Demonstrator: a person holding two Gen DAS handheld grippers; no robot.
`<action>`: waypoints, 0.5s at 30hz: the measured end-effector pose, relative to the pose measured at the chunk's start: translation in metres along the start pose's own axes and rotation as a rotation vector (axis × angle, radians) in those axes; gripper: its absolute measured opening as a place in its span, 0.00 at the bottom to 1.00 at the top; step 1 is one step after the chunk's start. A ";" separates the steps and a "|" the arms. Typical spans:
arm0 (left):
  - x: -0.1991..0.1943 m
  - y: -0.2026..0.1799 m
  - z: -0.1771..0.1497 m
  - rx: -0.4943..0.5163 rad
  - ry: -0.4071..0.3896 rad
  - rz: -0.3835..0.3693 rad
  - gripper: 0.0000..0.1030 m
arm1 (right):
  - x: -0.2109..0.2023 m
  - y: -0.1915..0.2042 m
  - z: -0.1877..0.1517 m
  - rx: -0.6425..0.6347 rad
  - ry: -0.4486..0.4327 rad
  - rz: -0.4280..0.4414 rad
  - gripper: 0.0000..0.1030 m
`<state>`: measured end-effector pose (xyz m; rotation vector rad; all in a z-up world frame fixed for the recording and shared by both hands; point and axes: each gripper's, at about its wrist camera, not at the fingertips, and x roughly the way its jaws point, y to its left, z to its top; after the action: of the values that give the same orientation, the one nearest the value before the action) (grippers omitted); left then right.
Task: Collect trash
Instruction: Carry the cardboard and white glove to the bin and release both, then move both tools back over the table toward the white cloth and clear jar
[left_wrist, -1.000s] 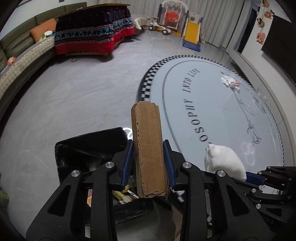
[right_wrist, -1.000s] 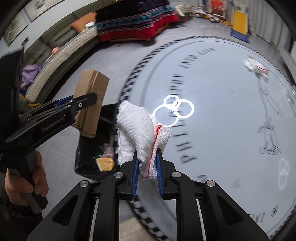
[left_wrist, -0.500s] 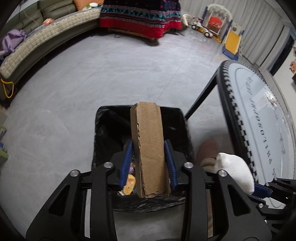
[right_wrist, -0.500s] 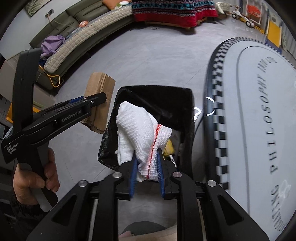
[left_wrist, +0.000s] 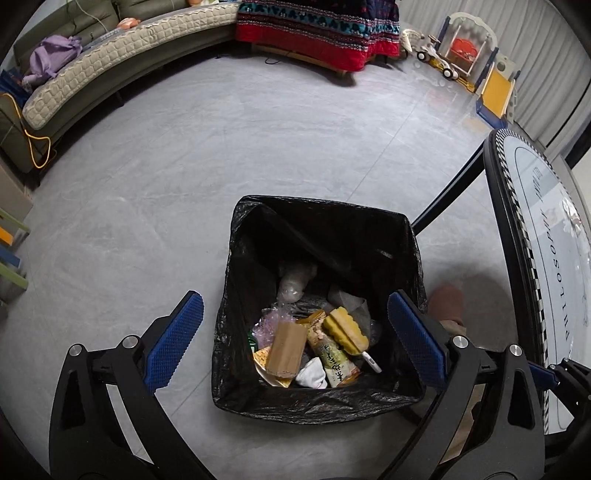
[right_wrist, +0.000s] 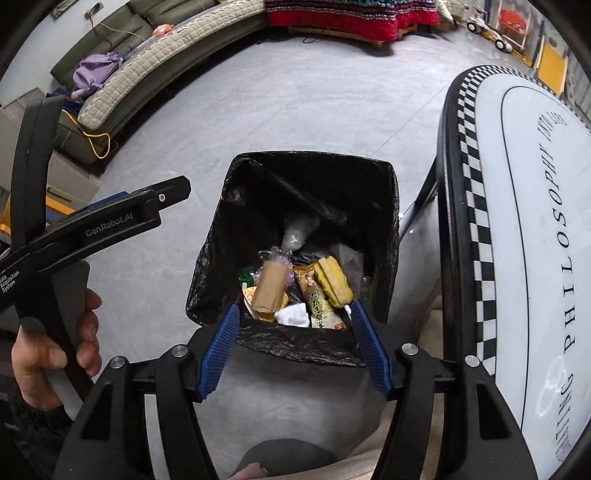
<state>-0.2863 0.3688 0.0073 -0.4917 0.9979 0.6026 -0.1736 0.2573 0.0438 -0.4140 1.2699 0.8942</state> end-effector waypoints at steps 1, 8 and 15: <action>-0.001 -0.002 0.001 0.002 -0.001 -0.003 0.94 | -0.001 -0.001 0.000 0.005 -0.003 0.006 0.62; -0.013 -0.024 0.008 0.037 -0.029 -0.027 0.94 | -0.019 -0.011 -0.005 0.020 -0.037 0.042 0.62; -0.034 -0.070 0.015 0.111 -0.060 -0.074 0.94 | -0.047 -0.043 -0.012 0.051 -0.087 0.038 0.62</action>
<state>-0.2437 0.3185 0.0515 -0.4080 0.9470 0.4899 -0.1499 0.2064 0.0765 -0.3087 1.2215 0.9004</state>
